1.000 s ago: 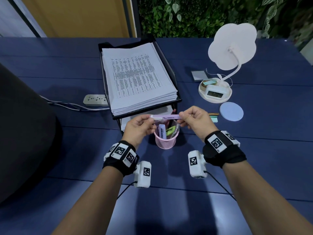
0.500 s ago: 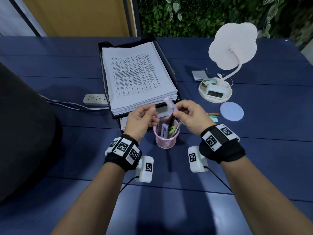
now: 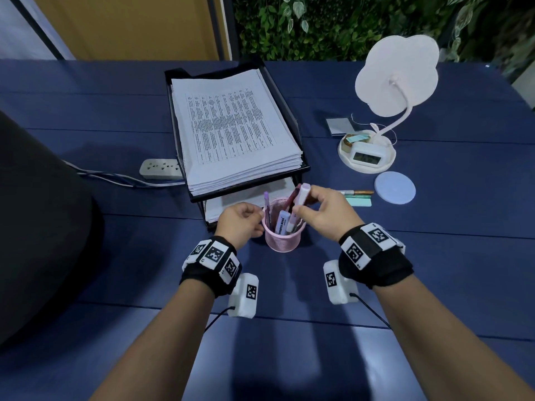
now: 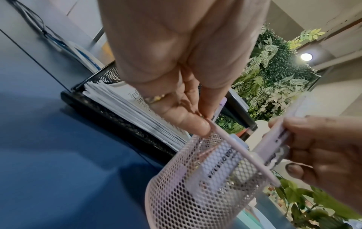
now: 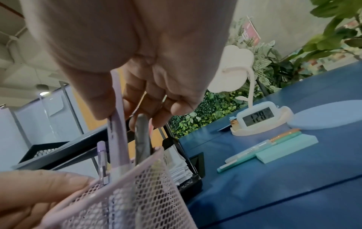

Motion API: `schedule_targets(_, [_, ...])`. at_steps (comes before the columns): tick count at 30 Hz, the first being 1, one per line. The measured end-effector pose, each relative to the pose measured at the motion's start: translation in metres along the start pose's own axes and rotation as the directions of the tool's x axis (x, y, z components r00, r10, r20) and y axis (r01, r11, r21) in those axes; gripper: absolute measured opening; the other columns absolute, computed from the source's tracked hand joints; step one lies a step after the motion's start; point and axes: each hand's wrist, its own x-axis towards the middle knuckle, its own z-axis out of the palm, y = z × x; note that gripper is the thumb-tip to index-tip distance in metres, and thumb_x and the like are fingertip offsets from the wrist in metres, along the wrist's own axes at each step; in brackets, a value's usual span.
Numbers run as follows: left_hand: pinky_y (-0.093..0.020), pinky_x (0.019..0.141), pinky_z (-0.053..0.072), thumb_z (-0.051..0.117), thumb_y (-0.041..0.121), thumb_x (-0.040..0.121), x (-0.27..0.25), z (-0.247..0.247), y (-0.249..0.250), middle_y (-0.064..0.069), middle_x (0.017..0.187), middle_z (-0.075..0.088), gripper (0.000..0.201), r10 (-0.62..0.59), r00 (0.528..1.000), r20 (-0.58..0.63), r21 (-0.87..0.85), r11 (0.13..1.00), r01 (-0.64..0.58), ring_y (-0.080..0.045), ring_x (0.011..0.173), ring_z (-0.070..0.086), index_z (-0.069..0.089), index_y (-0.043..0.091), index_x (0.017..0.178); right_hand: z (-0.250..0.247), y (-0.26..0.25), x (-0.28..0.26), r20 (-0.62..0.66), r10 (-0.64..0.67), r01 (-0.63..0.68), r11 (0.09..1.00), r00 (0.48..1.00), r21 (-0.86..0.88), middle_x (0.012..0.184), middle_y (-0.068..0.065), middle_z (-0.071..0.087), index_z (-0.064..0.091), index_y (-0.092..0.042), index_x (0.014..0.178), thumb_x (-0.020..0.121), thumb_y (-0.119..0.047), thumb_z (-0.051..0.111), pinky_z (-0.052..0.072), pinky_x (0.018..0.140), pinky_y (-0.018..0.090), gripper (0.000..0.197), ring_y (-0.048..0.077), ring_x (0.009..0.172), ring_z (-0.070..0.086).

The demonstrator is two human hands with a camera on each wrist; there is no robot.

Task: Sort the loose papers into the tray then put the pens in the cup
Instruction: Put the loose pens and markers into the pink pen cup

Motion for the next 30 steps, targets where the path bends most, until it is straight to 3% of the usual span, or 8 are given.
schedule_targets(4, [-0.015,0.048,0.052,0.059,0.004,0.092,0.0,0.0,0.002,-0.007,0.069,0.059,0.016,-0.011,1.0,0.01,-0.019,1.0,0.011,0.0,0.041,0.056,0.059,0.011,0.078,-0.004,0.002,-0.001,-0.015,0.019,-0.017,0.995,1.0,0.101,0.084,-0.005,0.067,0.066,-0.02,0.084,0.083,-0.01,0.065,0.046,0.08,0.018,0.009,0.013,0.084,0.06])
schedule_targets(6, [-0.015,0.047,0.051,0.058,0.003,0.092,0.0,0.001,0.001,-0.007,0.068,0.059,0.016,-0.013,1.0,0.006,-0.035,0.999,0.013,0.0,0.04,0.055,0.059,0.011,0.078,-0.008,0.004,0.0,-0.03,0.052,-0.046,0.986,0.998,0.163,0.084,-0.003,0.066,0.067,-0.017,0.086,0.086,-0.008,0.06,0.043,0.072,0.007,0.011,0.009,0.08,0.058])
schedule_targets(8, [-0.015,0.047,0.051,0.058,0.003,0.092,0.0,0.002,0.001,-0.007,0.067,0.059,0.016,-0.014,1.0,0.004,-0.047,0.999,0.014,-0.001,0.04,0.055,0.059,0.011,0.078,-0.012,0.008,0.003,-0.062,0.093,-0.08,0.978,0.994,0.194,0.084,-0.002,0.066,0.068,-0.014,0.087,0.089,-0.008,0.056,0.041,0.068,0.004,0.014,0.008,0.078,0.056])
schedule_targets(14, [-0.014,0.048,0.051,0.058,0.002,0.091,0.002,0.001,0.0,-0.007,0.066,0.061,0.018,-0.012,1.0,-0.022,-0.061,0.998,0.011,-0.001,0.042,0.056,0.062,0.012,0.076,-0.023,0.043,0.017,-0.309,0.224,-0.23,0.973,0.924,0.016,0.082,0.006,0.064,0.069,-0.013,0.09,0.088,-0.004,0.047,0.046,0.072,0.028,0.024,0.018,0.067,0.055])
schedule_targets(18, [-0.015,0.048,0.051,0.058,0.001,0.091,0.004,0.0,0.0,-0.006,0.066,0.062,0.018,-0.017,0.999,-0.029,-0.069,0.998,0.015,-0.002,0.043,0.056,0.062,0.011,0.077,-0.022,0.077,0.027,-0.224,0.345,-0.401,0.866,0.912,-0.299,0.118,0.017,0.062,0.062,-0.013,0.121,0.091,-0.006,0.044,0.046,0.092,0.035,0.036,0.037,0.11,0.056])
schedule_targets(23, [-0.016,0.049,0.052,0.06,0.002,0.091,0.004,-0.002,0.001,0.004,0.054,0.064,0.017,-0.028,1.0,-0.004,-0.095,0.995,0.027,-0.004,0.043,0.057,0.063,0.011,0.076,-0.013,0.102,0.032,-0.174,0.385,-0.412,0.719,0.907,-0.56,0.143,0.009,0.041,0.044,-0.015,0.134,0.088,-0.008,0.046,0.031,0.105,0.046,0.047,0.03,0.133,0.035])
schedule_targets(26, [-0.016,0.048,0.052,0.061,0.004,0.09,0.004,-0.003,0.001,0.002,0.056,0.064,0.016,-0.026,1.0,0.004,-0.096,0.995,0.027,-0.004,0.043,0.057,0.063,0.011,0.076,-0.015,0.111,0.03,-0.142,0.439,-0.423,0.652,0.887,-0.629,0.149,0.006,0.031,0.037,-0.016,0.139,0.089,-0.01,0.046,0.028,0.107,0.049,0.051,0.029,0.136,0.028])
schedule_targets(30, [-0.016,0.048,0.052,0.06,0.003,0.09,0.005,-0.002,0.001,0.003,0.055,0.063,0.016,-0.027,1.0,0.008,-0.096,0.995,0.027,-0.004,0.042,0.057,0.062,0.011,0.076,-0.017,0.114,0.029,-0.175,0.403,-0.407,0.616,0.898,-0.674,0.139,0.006,0.038,0.042,-0.018,0.136,0.088,-0.01,0.049,0.033,0.101,0.046,0.048,0.031,0.126,0.036])
